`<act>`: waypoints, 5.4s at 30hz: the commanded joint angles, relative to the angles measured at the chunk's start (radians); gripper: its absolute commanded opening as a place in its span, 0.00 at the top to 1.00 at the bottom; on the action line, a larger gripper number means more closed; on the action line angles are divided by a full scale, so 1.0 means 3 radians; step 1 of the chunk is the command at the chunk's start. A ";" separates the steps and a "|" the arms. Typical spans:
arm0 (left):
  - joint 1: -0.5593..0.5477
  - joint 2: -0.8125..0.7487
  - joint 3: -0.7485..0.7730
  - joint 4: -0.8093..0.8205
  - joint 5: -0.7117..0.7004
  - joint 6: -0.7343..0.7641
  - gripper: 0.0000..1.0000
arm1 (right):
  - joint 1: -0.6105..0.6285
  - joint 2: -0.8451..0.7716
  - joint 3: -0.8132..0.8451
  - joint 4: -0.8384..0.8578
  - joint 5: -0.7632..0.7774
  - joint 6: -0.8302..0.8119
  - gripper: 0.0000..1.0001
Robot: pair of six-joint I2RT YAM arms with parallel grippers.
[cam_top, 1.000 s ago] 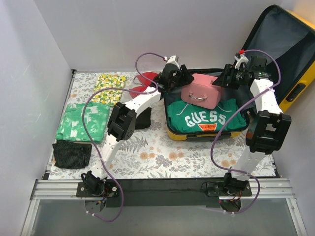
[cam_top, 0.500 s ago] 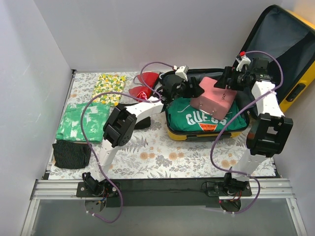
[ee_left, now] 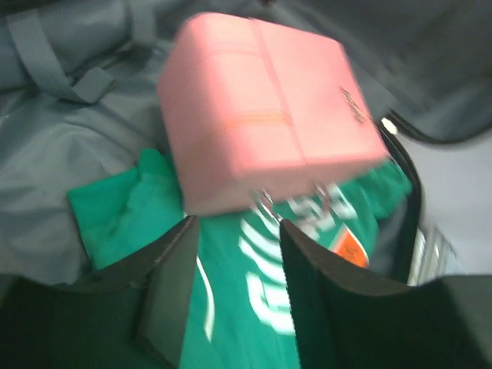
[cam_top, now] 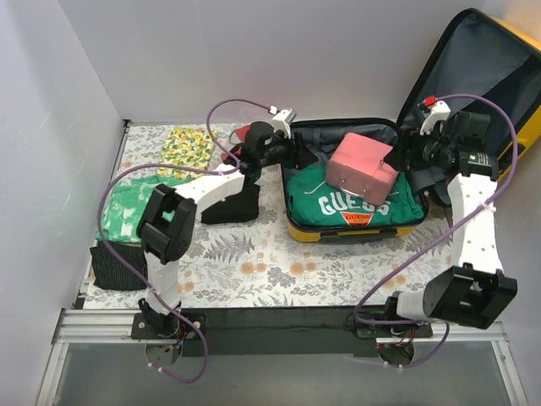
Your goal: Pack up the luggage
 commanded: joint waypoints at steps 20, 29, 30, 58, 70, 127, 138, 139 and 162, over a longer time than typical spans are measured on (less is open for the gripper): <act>-0.0469 0.0021 -0.0403 -0.1109 0.0049 0.0003 1.00 | 0.1505 -0.0424 -0.1951 0.1391 0.2331 -0.1143 0.63; -0.0469 0.0221 -0.0280 -0.1354 -0.0064 0.0105 1.00 | 0.1286 0.0087 -0.1783 0.2542 0.2899 -0.1470 0.66; -0.0469 0.0231 -0.0280 -0.1349 -0.0064 0.0106 1.00 | 0.1225 0.0138 -0.1762 0.2589 0.2894 -0.1506 0.66; -0.0439 0.0297 -0.0152 -0.1380 -0.0039 0.0080 1.00 | 0.0872 0.0876 -0.1006 0.2733 0.2854 -0.1512 0.58; -0.0439 0.0343 -0.0111 -0.1375 -0.0003 -0.0043 1.00 | 0.1096 -0.0224 -0.1235 0.1899 0.1877 -0.1455 0.48; -0.0377 0.0446 -0.0275 -0.1518 -0.0049 -0.0084 1.00 | 0.1603 0.1546 -0.1261 0.3438 0.2843 -0.1251 0.46; -0.0377 0.0507 -0.0193 -0.1518 -0.0033 -0.0119 1.00 | 0.1562 0.1320 -0.1732 0.3249 0.2843 -0.1609 0.51; -0.0377 0.0517 -0.0183 -0.1518 -0.0028 -0.0135 1.00 | 0.1557 0.1381 -0.1696 0.3244 0.2848 -0.1604 0.51; -0.0377 0.0553 -0.0250 -0.1528 -0.0003 -0.0130 1.00 | 0.1398 0.2000 -0.0857 0.3274 0.3053 -0.1465 0.43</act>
